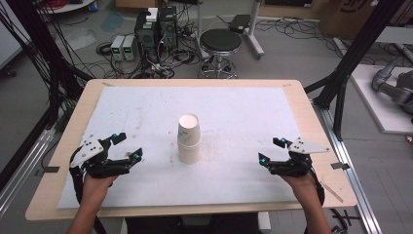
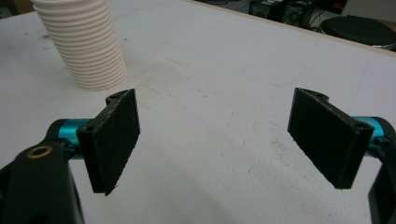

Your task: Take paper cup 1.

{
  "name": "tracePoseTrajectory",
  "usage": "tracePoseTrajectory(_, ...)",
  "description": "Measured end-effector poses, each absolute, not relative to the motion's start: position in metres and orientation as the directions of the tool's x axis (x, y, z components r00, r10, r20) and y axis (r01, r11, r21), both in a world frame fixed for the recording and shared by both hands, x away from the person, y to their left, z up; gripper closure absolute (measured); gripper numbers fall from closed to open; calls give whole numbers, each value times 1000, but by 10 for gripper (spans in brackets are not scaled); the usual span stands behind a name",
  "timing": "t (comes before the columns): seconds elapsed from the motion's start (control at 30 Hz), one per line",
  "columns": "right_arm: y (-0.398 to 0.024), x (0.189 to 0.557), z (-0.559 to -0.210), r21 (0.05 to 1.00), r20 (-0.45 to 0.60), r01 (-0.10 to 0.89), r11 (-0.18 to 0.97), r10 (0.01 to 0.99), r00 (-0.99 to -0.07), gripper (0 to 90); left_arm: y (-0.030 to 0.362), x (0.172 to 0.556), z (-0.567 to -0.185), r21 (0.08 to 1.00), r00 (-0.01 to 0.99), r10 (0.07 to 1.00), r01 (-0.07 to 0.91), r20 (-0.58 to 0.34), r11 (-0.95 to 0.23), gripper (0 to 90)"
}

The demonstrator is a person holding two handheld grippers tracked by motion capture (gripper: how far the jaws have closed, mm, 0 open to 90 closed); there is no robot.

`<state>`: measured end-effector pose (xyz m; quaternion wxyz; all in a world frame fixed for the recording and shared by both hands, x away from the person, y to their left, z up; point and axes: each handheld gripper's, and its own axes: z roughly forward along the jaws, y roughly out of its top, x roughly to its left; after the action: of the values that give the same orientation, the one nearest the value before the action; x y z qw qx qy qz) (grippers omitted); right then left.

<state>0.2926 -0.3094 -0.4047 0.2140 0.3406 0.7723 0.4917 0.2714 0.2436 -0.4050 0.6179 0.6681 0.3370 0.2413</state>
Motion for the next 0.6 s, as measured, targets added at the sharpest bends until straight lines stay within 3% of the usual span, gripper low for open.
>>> tracePoseTrajectory(0.33, -301, 292, -402, 899, 4, 321, 299, 726, -688, 173, 231, 279, -375, 992, 691, 716, 120, -101, 24, 146)
tracePoseTrajectory(0.6, -303, 291, -402, 899, 1, 320, 300, 728, -685, 173, 202, 297, -349, 992, 753, 653, 127, -81, -23, 146)
